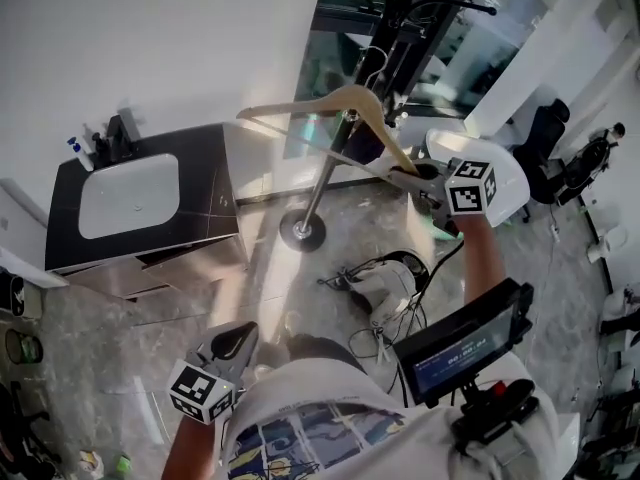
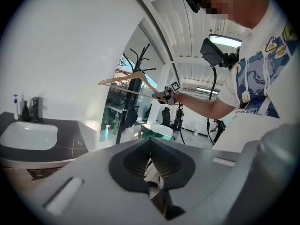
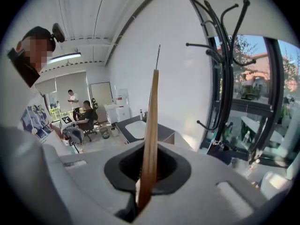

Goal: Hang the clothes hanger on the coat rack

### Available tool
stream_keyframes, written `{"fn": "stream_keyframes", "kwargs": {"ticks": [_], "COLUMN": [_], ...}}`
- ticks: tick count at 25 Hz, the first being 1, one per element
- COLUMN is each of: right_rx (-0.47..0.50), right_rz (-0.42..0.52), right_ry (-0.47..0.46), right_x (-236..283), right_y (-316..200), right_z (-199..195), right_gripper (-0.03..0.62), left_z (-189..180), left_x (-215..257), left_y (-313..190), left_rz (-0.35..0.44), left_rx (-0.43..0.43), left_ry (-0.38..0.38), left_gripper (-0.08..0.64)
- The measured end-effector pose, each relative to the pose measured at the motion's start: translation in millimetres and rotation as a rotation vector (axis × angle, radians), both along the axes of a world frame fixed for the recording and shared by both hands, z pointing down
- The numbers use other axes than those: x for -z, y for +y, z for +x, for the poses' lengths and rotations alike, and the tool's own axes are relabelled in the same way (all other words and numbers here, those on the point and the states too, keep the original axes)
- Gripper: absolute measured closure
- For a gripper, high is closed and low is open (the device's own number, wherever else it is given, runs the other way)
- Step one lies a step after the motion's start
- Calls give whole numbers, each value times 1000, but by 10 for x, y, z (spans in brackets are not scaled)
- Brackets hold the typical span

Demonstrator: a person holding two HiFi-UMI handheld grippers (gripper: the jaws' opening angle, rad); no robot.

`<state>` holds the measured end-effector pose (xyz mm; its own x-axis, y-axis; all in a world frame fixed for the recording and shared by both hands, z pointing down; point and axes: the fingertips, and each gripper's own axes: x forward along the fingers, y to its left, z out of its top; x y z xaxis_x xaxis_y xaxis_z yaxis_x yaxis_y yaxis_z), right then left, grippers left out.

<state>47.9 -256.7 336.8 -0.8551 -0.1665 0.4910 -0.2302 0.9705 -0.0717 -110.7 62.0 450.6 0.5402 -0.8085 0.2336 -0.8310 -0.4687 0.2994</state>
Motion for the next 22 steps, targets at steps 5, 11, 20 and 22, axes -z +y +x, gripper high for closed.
{"fn": "stream_keyframes", "kwargs": {"ticks": [5, 11, 20, 22], "right_rx": [-36, -40, -22, -7], "right_rz": [59, 85, 63, 59], "right_ry": [-25, -26, 22, 37], "right_x": [395, 613, 400, 314], "right_y": [-421, -896, -1624, -1763], "right_z": [203, 305, 382, 363], "right_gripper": [589, 589, 589, 589], "left_z": [62, 203, 351, 394], "left_x": [36, 217, 237, 228], "left_y": [-122, -443, -999, -1128], "left_rz": [11, 43, 45, 42], "left_rx": [1, -1, 38, 45], "left_ry": [-21, -42, -42, -44], "left_gripper": [558, 558, 558, 558]}}
